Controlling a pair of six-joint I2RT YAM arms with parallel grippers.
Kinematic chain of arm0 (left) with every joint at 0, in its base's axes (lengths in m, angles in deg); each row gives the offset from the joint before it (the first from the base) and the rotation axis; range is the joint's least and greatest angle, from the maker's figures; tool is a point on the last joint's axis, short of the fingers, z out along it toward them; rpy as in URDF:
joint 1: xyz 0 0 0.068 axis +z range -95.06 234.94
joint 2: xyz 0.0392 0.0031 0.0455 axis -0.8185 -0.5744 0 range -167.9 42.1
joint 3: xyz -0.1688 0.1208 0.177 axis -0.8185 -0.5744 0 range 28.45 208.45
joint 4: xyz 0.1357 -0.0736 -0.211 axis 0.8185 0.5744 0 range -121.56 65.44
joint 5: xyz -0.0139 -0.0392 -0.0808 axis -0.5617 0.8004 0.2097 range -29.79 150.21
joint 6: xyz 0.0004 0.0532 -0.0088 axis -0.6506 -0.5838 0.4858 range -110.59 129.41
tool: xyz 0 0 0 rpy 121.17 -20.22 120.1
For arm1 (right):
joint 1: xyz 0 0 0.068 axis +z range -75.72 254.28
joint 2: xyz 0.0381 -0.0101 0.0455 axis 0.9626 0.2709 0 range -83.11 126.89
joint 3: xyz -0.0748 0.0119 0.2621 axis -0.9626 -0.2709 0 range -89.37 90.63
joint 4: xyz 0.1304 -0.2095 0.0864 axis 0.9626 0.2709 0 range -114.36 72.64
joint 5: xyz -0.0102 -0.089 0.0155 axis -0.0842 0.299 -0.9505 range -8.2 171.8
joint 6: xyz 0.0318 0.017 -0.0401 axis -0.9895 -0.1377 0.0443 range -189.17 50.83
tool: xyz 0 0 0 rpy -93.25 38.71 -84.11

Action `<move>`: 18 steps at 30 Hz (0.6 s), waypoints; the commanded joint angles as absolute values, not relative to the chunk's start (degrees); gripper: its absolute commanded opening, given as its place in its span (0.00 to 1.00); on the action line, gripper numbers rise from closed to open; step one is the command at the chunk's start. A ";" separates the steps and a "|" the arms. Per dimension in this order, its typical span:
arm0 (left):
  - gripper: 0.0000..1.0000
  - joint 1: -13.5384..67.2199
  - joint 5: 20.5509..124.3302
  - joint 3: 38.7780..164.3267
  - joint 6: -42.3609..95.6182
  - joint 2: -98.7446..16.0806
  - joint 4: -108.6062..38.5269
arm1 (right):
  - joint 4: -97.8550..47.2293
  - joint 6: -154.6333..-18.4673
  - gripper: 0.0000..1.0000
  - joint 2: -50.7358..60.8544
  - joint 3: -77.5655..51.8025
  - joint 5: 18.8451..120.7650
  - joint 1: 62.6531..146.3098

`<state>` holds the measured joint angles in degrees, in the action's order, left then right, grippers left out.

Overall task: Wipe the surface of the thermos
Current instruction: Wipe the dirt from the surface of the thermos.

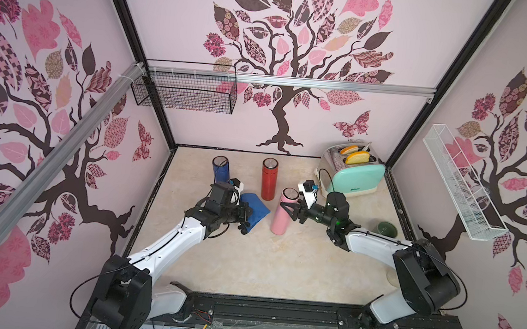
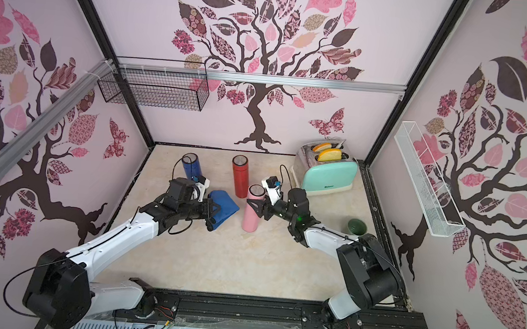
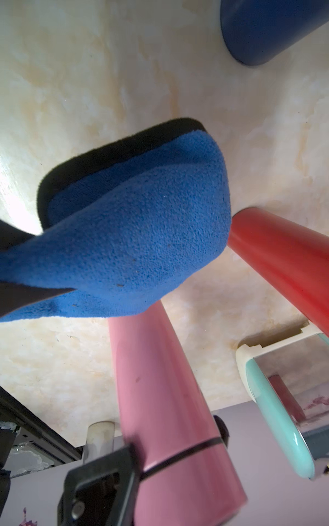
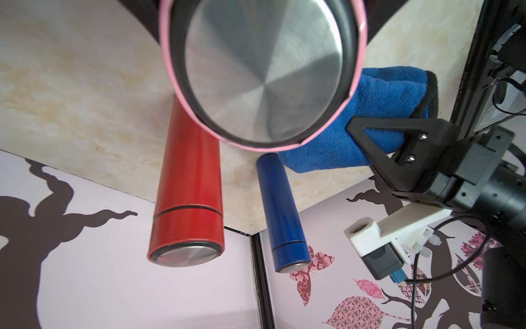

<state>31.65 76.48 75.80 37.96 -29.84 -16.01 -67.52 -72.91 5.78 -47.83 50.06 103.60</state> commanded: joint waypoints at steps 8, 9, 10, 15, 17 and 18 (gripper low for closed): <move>0.00 31.78 83.05 79.62 43.89 -30.91 -31.30 | -77.97 -76.96 0.00 5.64 -47.18 41.60 104.07; 0.00 31.80 83.57 79.37 45.10 -31.09 -33.00 | -77.93 -76.99 0.00 5.58 -47.03 41.59 104.07; 0.00 31.81 84.22 78.95 46.38 -31.26 -35.26 | -77.76 -76.97 0.00 5.76 -46.84 41.46 104.07; 0.00 30.55 87.50 78.67 51.96 -33.39 -43.63 | -80.10 -78.76 0.00 6.95 -46.41 42.11 104.17; 0.00 29.00 86.61 78.83 52.02 -34.14 -43.52 | -80.51 -79.79 0.00 7.25 -45.51 43.28 104.16; 0.00 28.43 85.83 78.50 52.04 -34.43 -43.67 | -80.81 -80.19 0.00 7.12 -45.22 44.22 104.16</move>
